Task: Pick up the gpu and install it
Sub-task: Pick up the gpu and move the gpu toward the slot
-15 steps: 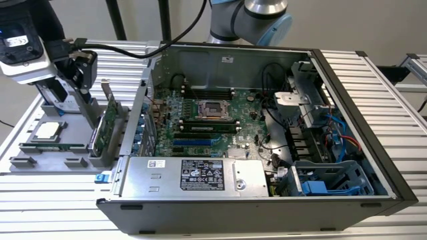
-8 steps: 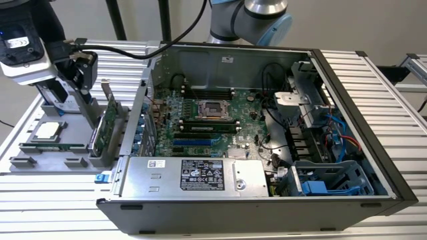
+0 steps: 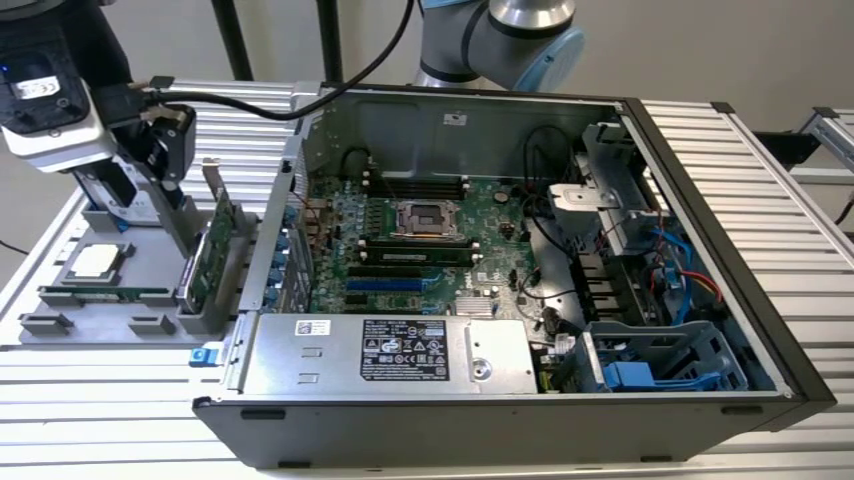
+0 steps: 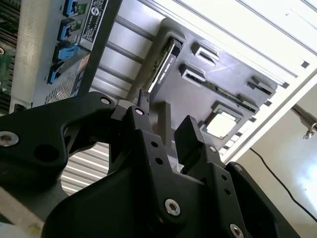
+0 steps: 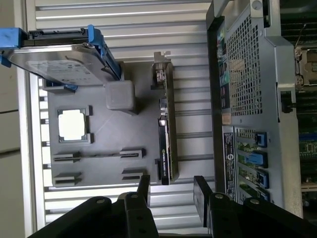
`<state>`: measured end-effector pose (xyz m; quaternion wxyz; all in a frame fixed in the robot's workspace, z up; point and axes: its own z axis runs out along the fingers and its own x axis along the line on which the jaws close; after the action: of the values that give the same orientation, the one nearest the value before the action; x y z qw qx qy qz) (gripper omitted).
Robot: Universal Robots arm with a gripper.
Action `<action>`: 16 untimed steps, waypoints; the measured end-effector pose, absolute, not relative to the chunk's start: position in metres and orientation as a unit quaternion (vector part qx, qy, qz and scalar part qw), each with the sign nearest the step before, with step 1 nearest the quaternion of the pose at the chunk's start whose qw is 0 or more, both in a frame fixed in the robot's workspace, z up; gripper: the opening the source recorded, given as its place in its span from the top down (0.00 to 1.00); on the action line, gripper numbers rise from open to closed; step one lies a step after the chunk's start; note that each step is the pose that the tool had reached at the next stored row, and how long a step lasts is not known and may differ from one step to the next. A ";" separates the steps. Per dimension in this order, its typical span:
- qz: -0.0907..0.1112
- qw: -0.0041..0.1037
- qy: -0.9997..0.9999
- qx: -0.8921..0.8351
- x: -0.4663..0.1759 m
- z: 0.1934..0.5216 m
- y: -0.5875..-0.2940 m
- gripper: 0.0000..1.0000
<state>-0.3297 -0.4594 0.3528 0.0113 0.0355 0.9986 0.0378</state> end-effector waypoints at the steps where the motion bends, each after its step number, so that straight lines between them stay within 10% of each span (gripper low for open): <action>1: 0.038 0.011 0.999 0.036 -0.330 0.353 -0.459 0.00; 16: 0.037 0.011 0.999 0.035 -0.330 0.349 -0.459 0.00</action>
<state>-0.3297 -0.4595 0.3495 0.0113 0.0355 0.9986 0.0368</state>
